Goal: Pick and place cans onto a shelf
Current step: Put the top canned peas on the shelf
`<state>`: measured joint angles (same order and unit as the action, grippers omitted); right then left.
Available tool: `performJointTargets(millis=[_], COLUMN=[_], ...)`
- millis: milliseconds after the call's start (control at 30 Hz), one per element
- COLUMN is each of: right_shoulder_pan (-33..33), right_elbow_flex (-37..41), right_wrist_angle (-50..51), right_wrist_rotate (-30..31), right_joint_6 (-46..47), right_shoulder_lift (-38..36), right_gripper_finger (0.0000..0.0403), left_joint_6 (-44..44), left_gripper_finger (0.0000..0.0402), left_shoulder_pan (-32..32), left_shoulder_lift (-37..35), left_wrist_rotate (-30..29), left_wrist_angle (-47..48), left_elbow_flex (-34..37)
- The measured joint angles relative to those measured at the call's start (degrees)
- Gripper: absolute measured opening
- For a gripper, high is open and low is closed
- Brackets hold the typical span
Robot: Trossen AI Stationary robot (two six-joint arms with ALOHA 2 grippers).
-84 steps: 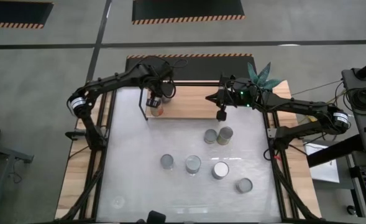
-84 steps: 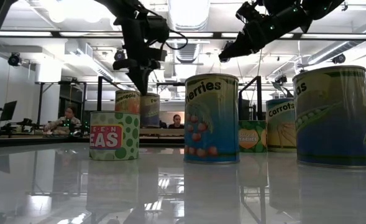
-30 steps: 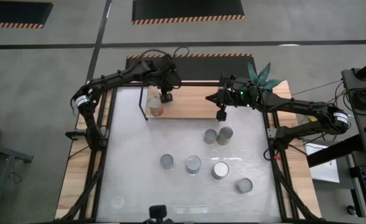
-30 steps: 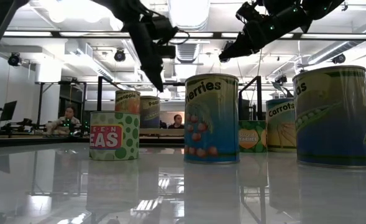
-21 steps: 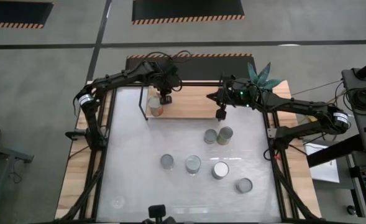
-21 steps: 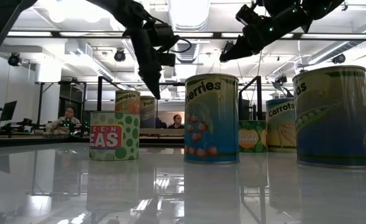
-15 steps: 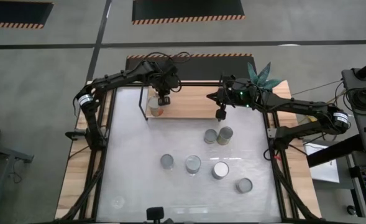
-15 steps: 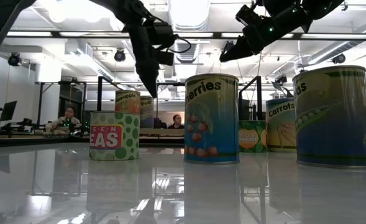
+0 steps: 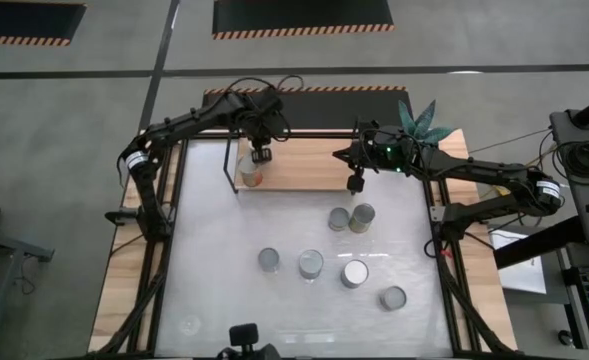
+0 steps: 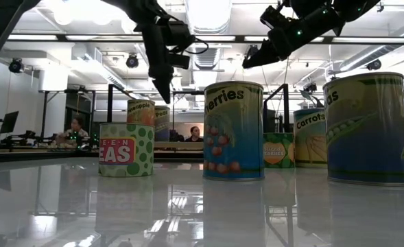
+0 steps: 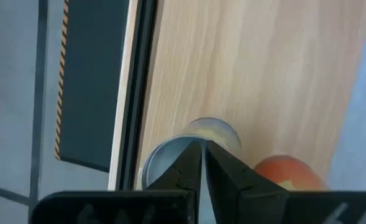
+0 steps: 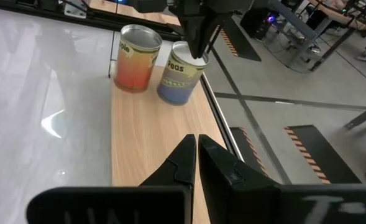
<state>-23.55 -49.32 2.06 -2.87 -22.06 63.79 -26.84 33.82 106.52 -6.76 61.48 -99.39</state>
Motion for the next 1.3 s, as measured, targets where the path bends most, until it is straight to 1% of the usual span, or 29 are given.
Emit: performJointTargets(millis=[800, 1100, 1300], right_shoulder_pan=[0.0, 0.0, 0.0], right_elbow_flex=[0.0, 0.0, 0.0], right_wrist_angle=[0.26, 0.26, 0.26], right_wrist_rotate=[0.0, 0.0, 0.0], right_joint_6=[-0.03, -0.03, -0.24], right_shoulder_lift=[0.0, 0.0, 0.0], right_gripper_finger=[0.0009, 0.0009, 0.0009], left_joint_6=[1.85, -3.61, -5.46], left_gripper_finger=[0.0001, 0.0001, 0.0001], left_shoulder_pan=[0.24, 0.11, 0.11], left_shoulder_lift=[0.09, -0.47, -0.58], left_wrist_rotate=[-0.18, -0.17, -0.16], left_wrist_angle=[-1.47, 3.41, 4.14], left_elbow_flex=[3.08, 2.92, 2.92])
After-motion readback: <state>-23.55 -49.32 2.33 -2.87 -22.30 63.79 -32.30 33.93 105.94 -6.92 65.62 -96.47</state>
